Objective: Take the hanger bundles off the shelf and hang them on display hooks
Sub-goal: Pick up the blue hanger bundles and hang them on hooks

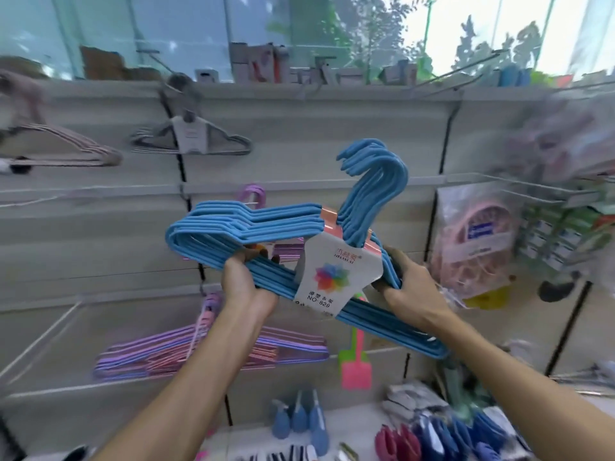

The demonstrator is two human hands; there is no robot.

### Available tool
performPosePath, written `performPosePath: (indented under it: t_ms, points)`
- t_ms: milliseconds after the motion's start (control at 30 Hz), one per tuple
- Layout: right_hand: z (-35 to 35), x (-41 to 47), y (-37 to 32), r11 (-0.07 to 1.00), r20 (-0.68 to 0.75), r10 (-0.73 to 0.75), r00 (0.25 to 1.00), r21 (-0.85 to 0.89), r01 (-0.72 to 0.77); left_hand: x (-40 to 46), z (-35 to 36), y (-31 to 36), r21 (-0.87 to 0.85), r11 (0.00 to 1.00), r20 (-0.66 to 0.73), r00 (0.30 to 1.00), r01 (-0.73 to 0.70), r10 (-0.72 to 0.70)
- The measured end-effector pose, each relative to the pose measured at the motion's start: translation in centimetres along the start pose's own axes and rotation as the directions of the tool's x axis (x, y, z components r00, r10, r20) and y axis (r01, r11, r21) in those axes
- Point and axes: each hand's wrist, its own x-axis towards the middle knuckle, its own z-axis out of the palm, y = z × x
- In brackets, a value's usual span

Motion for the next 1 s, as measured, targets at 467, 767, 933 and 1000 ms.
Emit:
performPosePath:
  t_ms: [467,767,933,1000]
  points:
    - [16.6,1.4,-12.3,0.982,0.182,-0.157,0.971,0.136,0.133,-2.6,-11.4,17.6,0.020,0.996,-0.202,0.975,-0.087,0.089]
    - [25.7,2.4,-19.6,0.971,0.260,-0.212,0.942,0.162,0.174,-2.7,-18.7,26.8,-0.007,0.987,-0.249,0.956,-0.161,0.154]
    - [28.6,4.0,-22.4,0.972,0.308,-0.234,0.922,0.106,0.211,-2.4,-21.5,29.4,-0.108,0.984,-0.285,0.953,-0.139,0.103]
    - [29.8,4.7,-23.1,0.971,0.339,-0.240,0.910,0.106,0.216,-1.9,-22.8,30.1,-0.140,0.980,-0.289,0.953,-0.139,0.094]
